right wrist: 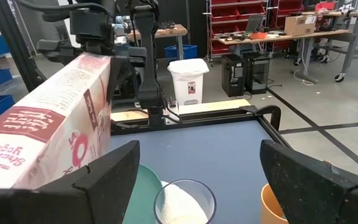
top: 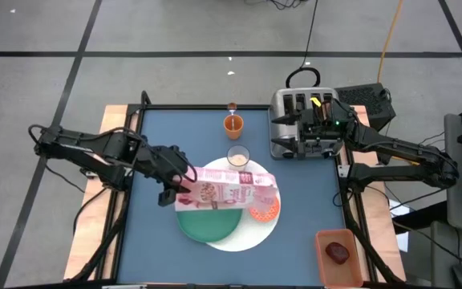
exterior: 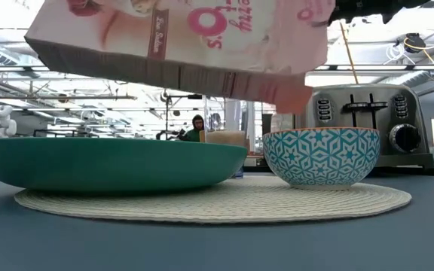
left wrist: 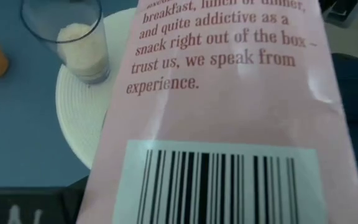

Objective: Arrange a breakfast setting
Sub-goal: Pour the cereals from the cereal box into the orange bowl

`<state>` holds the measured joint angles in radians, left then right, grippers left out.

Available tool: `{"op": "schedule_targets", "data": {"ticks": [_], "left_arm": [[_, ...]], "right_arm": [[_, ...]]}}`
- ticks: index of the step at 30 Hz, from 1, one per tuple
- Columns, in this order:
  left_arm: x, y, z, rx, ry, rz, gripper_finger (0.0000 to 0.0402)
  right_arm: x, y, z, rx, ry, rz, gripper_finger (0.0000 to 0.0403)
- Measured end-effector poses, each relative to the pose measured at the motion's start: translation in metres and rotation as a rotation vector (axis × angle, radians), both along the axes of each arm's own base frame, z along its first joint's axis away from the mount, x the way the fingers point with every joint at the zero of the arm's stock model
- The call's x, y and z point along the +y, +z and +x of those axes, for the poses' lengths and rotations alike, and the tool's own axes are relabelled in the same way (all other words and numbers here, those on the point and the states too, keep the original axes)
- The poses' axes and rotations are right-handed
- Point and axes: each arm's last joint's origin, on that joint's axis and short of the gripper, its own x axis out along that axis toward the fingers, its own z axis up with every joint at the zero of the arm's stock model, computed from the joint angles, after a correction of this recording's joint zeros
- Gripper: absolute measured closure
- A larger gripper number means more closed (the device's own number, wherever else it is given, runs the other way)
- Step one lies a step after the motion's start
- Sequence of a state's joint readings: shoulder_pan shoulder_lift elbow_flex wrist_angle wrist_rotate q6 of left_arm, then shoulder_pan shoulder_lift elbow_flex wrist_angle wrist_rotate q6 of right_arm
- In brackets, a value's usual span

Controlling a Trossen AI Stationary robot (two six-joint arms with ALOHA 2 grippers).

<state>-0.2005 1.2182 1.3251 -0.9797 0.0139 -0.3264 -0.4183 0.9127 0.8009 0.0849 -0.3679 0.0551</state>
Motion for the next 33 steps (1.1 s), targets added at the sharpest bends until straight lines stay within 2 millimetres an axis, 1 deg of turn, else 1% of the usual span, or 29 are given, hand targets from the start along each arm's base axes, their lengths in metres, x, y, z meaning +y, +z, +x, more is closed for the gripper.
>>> {"op": "schedule_targets", "data": {"ticks": [5, 9, 13, 17, 26, 29, 31, 33], "left_arm": [[-0.001, -0.009, 0.006, 0.065, -0.002, -0.011, 0.0167], [0.000, -0.004, 0.005, 0.030, 0.006, -0.008, 0.0167], [0.001, -0.008, 0.004, 0.073, -0.002, -0.033, 0.0167], [0.003, -0.003, 0.006, 0.029, 0.021, -0.024, 0.0167], [0.003, -0.004, 0.005, 0.057, 0.020, -0.042, 0.0167], [0.004, 0.004, 0.002, 0.056, 0.028, -0.034, 0.0167], [0.004, 0.006, 0.002, 0.031, 0.023, -0.020, 0.0167], [0.004, 0.003, 0.002, 0.054, 0.025, -0.012, 0.0167]], "right_arm": [[0.000, 0.000, 0.000, 0.000, 0.000, -0.001, 0.0078], [0.000, 0.000, 0.000, 0.001, 0.002, -0.018, 0.0078], [0.000, 0.000, 0.000, 0.001, 0.002, -0.018, 0.0078], [0.000, 0.000, 0.000, 0.001, 0.002, -0.018, 0.0078], [0.000, 0.000, 0.000, 0.001, 0.002, -0.018, 0.0078], [0.000, 0.000, 0.000, 0.001, 0.002, -0.018, 0.0078], [0.000, 0.000, 0.000, 0.001, 0.002, -0.018, 0.0078], [0.000, 0.000, 0.000, 0.001, 0.002, -0.019, 0.0078]]}}
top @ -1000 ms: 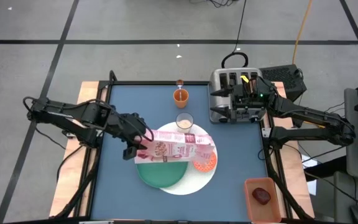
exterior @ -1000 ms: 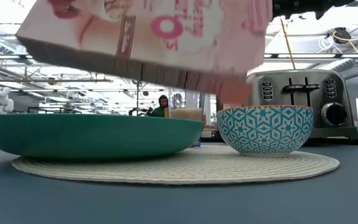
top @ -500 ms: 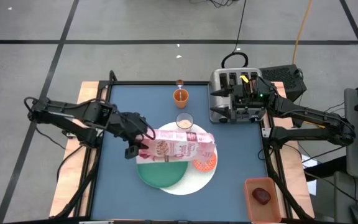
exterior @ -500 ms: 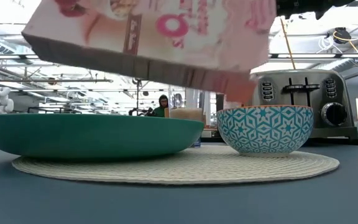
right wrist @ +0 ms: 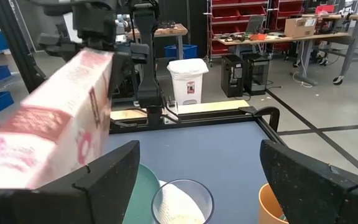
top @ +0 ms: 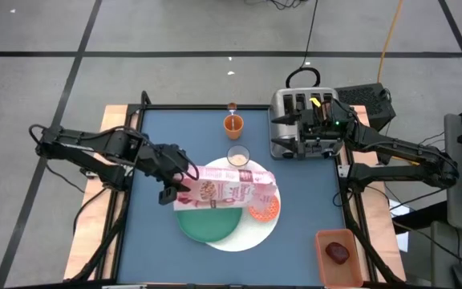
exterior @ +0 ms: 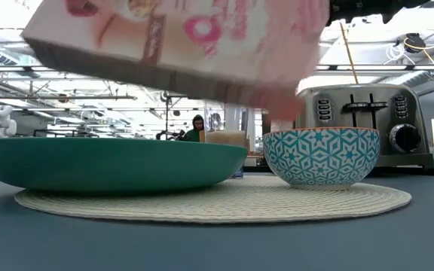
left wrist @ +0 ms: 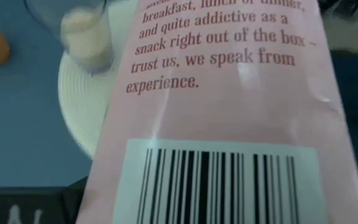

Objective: Arrange a breakfast setting
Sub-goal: Pour the cereals from the cereal box into the orange bowl

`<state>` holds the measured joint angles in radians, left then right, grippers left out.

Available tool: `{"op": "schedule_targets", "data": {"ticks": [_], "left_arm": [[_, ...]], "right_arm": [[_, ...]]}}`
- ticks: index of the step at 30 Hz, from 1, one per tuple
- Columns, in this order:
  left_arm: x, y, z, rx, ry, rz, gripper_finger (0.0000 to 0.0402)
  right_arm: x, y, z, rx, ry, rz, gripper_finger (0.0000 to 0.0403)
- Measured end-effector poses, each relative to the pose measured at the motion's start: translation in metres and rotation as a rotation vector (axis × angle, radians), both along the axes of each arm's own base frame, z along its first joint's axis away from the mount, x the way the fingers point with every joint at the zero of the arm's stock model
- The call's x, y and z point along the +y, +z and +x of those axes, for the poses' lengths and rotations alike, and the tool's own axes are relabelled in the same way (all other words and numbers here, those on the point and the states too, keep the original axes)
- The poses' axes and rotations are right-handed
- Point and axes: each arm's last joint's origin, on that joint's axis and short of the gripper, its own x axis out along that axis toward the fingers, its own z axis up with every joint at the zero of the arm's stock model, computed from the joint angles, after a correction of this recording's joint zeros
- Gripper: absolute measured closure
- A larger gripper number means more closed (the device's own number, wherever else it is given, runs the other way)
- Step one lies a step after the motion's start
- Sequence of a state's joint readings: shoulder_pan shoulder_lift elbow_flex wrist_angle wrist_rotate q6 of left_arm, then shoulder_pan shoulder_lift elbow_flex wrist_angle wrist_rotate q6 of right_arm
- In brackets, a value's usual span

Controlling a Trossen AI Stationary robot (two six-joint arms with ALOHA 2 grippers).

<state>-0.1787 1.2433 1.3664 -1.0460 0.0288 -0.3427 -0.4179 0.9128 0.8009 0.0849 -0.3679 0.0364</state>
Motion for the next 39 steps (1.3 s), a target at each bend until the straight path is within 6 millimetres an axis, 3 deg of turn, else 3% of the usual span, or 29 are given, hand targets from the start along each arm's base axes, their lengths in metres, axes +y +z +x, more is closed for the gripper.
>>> {"op": "schedule_targets", "data": {"ticks": [21, 32, 35, 39], "left_arm": [[0.000, -0.001, 0.000, 0.003, 0.008, 0.001, 0.0167], [-0.002, -0.010, 0.012, 0.046, -0.008, -0.001, 0.0167], [-0.002, -0.004, 0.010, 0.031, -0.009, -0.002, 0.0167], [-0.002, 0.018, 0.008, -0.050, -0.025, -0.003, 0.0167]], "right_arm": [[0.000, 0.000, 0.000, 0.001, 0.000, 0.000, 0.0078], [0.000, 0.000, 0.000, 0.000, 0.000, 0.000, 0.0078], [0.000, 0.000, 0.000, 0.000, 0.000, -0.001, 0.0078], [0.000, 0.000, 0.000, 0.001, 0.000, 0.000, 0.0078]]}}
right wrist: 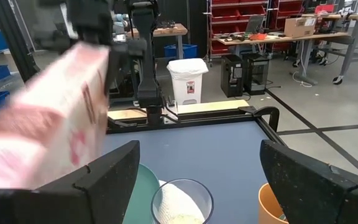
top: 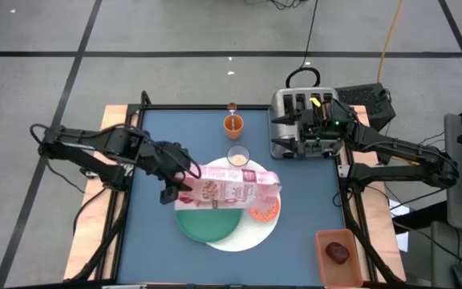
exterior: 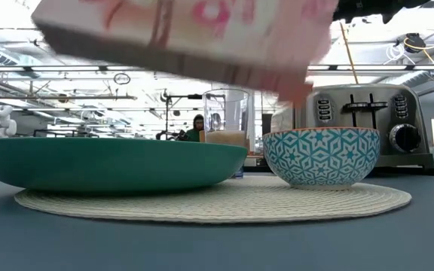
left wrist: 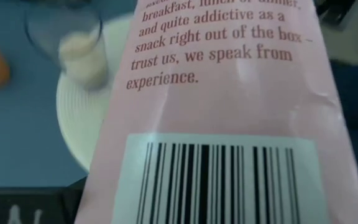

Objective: Arrange a breakfast setting
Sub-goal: Pour the cereals from the cereal box into the orange bowl

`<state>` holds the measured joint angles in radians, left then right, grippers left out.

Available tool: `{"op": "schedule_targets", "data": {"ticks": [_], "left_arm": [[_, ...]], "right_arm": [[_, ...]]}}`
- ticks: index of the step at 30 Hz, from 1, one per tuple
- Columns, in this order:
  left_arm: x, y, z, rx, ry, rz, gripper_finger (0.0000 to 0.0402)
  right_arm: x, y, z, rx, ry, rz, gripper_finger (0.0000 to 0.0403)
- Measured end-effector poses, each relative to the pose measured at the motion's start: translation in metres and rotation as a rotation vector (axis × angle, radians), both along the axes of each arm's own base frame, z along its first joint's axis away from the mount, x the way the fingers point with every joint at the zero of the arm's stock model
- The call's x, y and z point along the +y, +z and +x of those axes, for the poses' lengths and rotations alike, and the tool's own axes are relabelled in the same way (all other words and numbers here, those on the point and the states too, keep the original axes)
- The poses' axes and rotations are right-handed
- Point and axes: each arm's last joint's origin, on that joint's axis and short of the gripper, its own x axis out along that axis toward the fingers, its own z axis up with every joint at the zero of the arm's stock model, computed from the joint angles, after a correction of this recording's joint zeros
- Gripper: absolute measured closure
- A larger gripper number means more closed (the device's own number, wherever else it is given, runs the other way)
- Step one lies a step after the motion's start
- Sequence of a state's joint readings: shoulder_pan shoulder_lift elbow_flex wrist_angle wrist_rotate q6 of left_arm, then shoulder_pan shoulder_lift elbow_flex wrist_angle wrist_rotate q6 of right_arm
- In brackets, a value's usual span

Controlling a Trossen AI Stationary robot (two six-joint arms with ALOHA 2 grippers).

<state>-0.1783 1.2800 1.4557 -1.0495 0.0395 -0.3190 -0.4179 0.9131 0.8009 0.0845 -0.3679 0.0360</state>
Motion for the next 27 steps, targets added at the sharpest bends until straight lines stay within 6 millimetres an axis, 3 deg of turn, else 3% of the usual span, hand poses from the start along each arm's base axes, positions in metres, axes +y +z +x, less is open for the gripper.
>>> {"op": "schedule_targets", "data": {"ticks": [6, 11, 20, 27], "left_arm": [[0.001, 0.012, -0.002, -0.038, -0.012, 0.012, 0.0167], [0.001, 0.005, -0.004, 0.044, 0.012, 0.020, 0.0167], [-0.002, -0.016, 0.013, 0.181, 0.004, 0.051, 0.0167], [-0.002, -0.013, 0.011, 0.154, -0.010, 0.054, 0.0167]], "right_arm": [[0.000, 0.000, 0.000, 0.000, 0.000, 0.000, 0.0078], [0.000, 0.000, 0.000, 0.000, 0.000, 0.000, 0.0078], [0.000, -0.001, 0.000, 0.016, 0.003, -0.017, 0.0078], [0.000, -0.001, 0.000, 0.015, 0.003, -0.018, 0.0078]]}}
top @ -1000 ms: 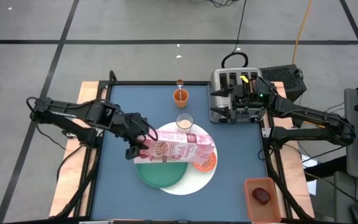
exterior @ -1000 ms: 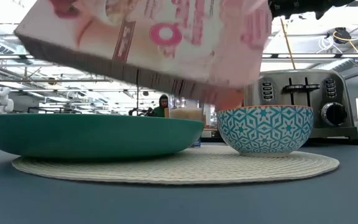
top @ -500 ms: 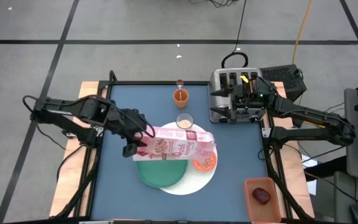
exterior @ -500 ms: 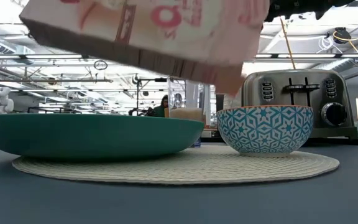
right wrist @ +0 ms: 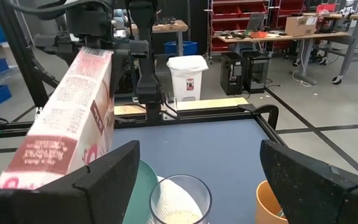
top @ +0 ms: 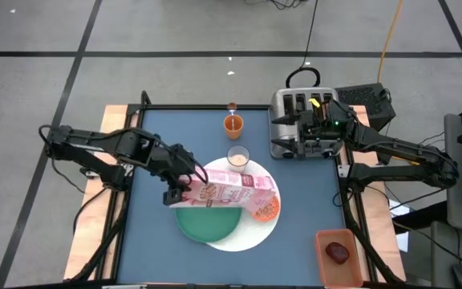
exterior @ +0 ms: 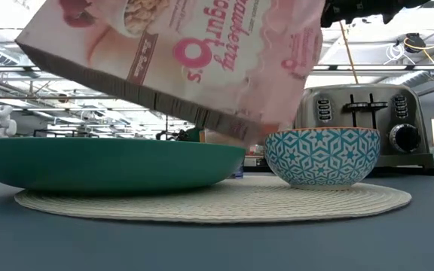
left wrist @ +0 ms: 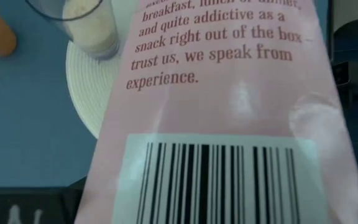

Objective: Arrange a breakfast setting
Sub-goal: Pour the cereals from the cereal box into the orange bowl

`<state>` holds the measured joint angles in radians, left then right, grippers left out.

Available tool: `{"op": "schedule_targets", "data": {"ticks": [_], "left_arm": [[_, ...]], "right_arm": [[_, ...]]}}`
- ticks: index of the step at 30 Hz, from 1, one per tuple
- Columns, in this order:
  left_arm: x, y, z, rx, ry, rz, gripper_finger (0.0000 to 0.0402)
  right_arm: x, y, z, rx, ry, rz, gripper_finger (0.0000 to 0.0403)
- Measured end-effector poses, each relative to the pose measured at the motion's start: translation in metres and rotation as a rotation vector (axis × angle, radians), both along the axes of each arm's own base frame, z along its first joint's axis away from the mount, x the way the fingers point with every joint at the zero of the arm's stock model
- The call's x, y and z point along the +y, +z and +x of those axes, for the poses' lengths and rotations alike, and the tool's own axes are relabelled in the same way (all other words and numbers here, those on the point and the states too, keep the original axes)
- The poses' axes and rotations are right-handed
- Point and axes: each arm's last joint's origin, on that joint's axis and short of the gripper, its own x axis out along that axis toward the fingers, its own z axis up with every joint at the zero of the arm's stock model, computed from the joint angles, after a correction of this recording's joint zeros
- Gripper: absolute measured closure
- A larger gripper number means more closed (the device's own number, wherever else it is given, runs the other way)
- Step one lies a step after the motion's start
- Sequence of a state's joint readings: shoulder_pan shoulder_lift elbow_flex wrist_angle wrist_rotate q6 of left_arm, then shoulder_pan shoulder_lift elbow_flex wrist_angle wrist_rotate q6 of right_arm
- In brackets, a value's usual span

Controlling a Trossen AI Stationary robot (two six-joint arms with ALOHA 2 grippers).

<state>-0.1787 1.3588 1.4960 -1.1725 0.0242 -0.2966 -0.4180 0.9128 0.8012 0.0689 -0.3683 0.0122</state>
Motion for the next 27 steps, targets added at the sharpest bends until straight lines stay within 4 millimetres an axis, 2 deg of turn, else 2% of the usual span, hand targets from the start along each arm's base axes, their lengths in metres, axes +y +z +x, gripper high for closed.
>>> {"op": "schedule_targets", "data": {"ticks": [8, 27], "left_arm": [[0.001, 0.008, -0.007, -0.050, 0.000, -0.009, 0.0167], [0.001, 0.012, -0.012, -0.063, 0.015, -0.016, 0.0167]], "right_arm": [[0.000, 0.000, 0.000, 0.000, -0.001, 0.001, 0.0078], [0.000, 0.000, 0.000, 0.000, -0.001, 0.001, 0.0078]]}}
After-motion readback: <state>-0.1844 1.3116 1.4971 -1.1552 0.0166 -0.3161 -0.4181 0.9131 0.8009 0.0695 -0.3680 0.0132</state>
